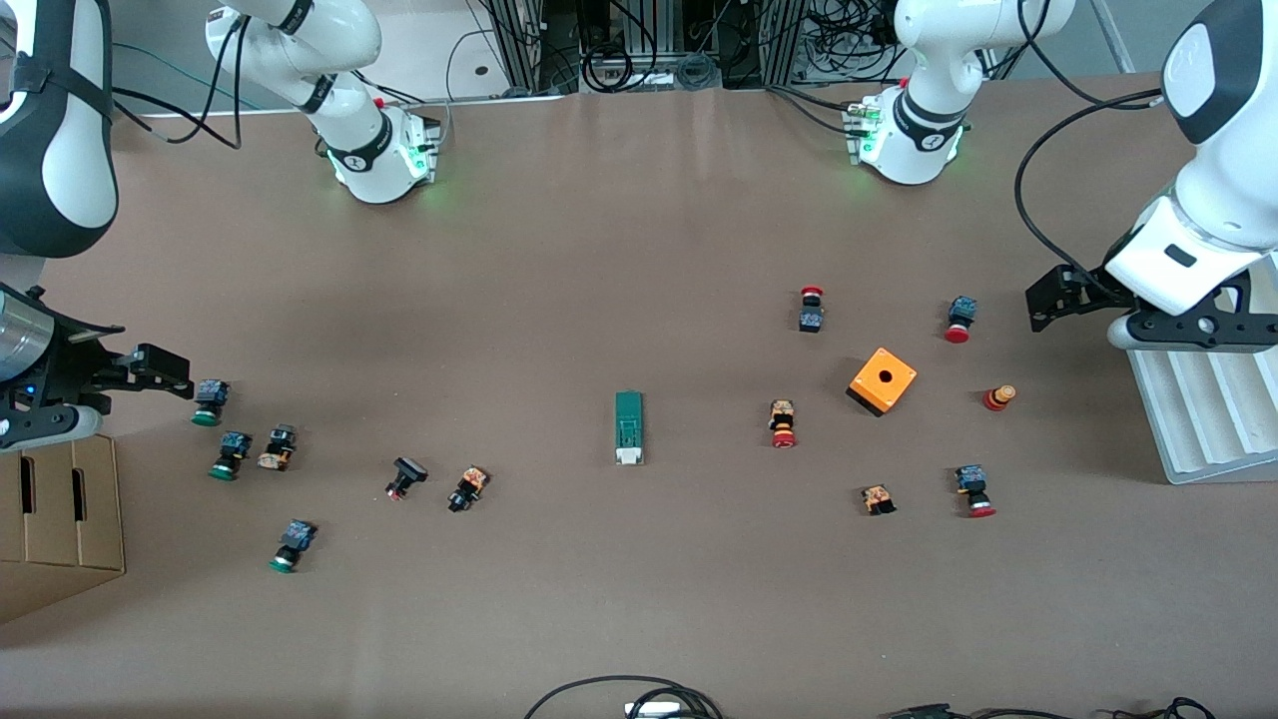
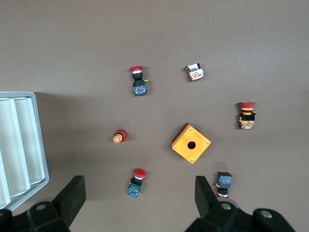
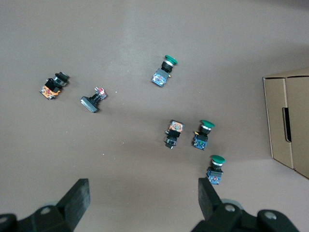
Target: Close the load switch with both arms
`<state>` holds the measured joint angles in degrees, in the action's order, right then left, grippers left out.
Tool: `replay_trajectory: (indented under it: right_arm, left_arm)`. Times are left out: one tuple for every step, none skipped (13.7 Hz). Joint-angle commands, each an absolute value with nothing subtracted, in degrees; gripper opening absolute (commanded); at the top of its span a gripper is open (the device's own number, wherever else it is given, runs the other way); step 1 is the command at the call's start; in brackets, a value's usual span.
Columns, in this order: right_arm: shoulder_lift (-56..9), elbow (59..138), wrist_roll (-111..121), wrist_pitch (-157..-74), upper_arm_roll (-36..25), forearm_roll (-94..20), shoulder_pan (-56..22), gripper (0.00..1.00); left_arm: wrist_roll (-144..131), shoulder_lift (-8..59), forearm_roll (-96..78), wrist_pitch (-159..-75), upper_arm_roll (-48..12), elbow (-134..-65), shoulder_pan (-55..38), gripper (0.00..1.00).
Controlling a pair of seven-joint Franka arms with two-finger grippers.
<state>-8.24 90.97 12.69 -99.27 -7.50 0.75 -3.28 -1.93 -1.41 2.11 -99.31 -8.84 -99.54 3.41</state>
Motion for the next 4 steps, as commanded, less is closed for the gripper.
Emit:
replay_trajectory:
  right_arm:
    - [-8.4, 90.2, 13.4, -98.4, -7.5, -0.6, -3.1, 1.00]
    - [-8.4, 90.2, 13.4, -98.5, -7.5, -0.6, -3.1, 1.00]
    - [-8.4, 90.2, 13.4, -98.4, -7.5, -0.6, -3.1, 1.00]
    - [-8.4, 90.2, 13.4, -98.4, -7.5, -0.6, -3.1, 1.00]
  left_arm:
    - [-3.1, -1.2, 1.5, -99.3, -9.8, -98.7, 4.0, 1.00]
    - [-2.7, -1.1, 1.6, -99.1, -9.8, -98.4, 4.0, 1.00]
    - [-2.8, -1.1, 1.6, -99.1, -9.8, -98.3, 4.0, 1.00]
    - [-2.5, -1.1, 1.7, -99.1, -9.8, -98.3, 4.0, 1.00]
